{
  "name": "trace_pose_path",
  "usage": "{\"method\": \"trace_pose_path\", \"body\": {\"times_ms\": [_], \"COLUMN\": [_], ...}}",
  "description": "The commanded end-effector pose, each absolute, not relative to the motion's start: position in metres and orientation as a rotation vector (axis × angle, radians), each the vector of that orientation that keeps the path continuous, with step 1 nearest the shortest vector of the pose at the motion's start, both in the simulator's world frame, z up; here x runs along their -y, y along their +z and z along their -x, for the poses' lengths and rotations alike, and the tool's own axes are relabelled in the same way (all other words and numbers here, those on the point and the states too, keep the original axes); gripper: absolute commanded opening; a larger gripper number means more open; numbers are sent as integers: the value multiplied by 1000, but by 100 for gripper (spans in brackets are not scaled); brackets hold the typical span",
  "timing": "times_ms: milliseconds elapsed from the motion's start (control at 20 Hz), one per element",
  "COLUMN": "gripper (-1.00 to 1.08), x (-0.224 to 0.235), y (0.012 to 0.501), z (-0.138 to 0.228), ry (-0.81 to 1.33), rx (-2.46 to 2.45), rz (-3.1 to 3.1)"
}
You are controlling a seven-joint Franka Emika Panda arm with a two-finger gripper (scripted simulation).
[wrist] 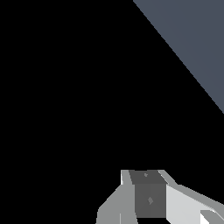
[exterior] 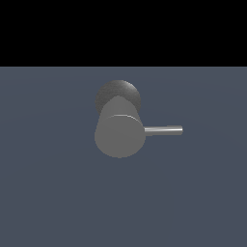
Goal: Turn on the faucet by rotating a designated handle.
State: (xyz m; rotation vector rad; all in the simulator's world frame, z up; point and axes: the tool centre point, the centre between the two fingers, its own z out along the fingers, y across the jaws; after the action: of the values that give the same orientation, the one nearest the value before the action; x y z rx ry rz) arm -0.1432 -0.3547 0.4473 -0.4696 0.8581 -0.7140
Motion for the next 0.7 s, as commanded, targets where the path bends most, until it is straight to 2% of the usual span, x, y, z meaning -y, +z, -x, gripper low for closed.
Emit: {"method": "trace_pose_path", "body": {"times_ms": [0,300,650], "gripper": [-100,-100,-100], "x": [358,344,292], "y": [410,317,205], "z": [133,110,89], "ry": [-668,-530,-328], "rx": [-928,-1098,-1304], "rz": [398,252,121]}}
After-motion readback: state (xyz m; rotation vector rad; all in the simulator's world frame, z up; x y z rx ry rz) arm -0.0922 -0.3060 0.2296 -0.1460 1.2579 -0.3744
